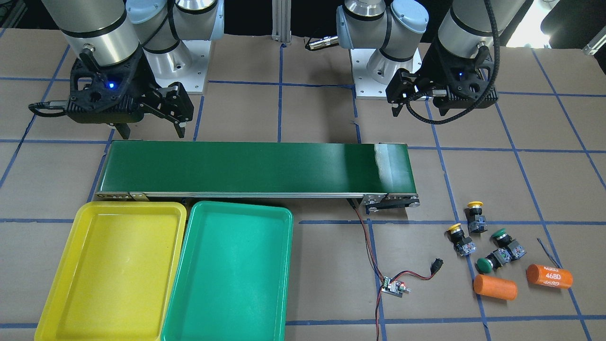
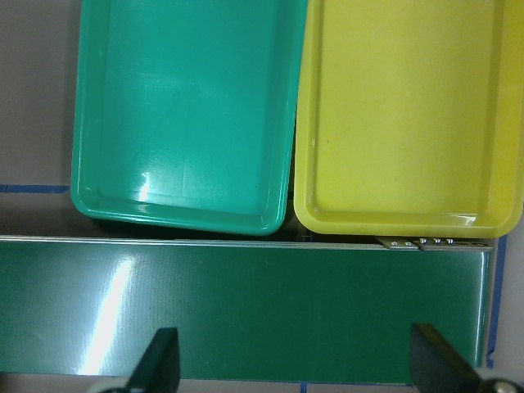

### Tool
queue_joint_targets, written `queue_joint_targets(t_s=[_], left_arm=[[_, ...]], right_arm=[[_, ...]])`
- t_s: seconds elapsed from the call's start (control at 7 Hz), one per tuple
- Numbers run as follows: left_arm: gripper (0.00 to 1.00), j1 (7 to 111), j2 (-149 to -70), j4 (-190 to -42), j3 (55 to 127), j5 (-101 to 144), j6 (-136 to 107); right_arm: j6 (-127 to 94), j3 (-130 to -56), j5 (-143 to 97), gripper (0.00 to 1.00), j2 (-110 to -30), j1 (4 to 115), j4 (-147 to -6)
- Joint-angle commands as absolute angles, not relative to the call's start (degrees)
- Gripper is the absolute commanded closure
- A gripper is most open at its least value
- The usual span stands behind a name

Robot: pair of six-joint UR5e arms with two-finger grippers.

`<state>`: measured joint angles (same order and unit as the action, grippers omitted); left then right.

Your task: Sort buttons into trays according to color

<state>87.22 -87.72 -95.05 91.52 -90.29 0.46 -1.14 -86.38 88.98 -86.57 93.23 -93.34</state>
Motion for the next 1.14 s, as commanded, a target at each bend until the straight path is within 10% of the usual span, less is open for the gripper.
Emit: queue_joint_targets(t_s=[0.0, 1.0], left_arm=[[0.0, 87.2, -87.8, -94.8, 92.1, -90.3, 0.9], [0.0, 87.3, -87.4, -94.7, 92.9, -90.4, 0.9]], right_arm=[[-1.1, -86.5, 88.9, 0.0, -86.7, 93.3, -93.4], [-1.1, -86.4, 88.9, 0.0, -86.6, 93.3, -93.5]])
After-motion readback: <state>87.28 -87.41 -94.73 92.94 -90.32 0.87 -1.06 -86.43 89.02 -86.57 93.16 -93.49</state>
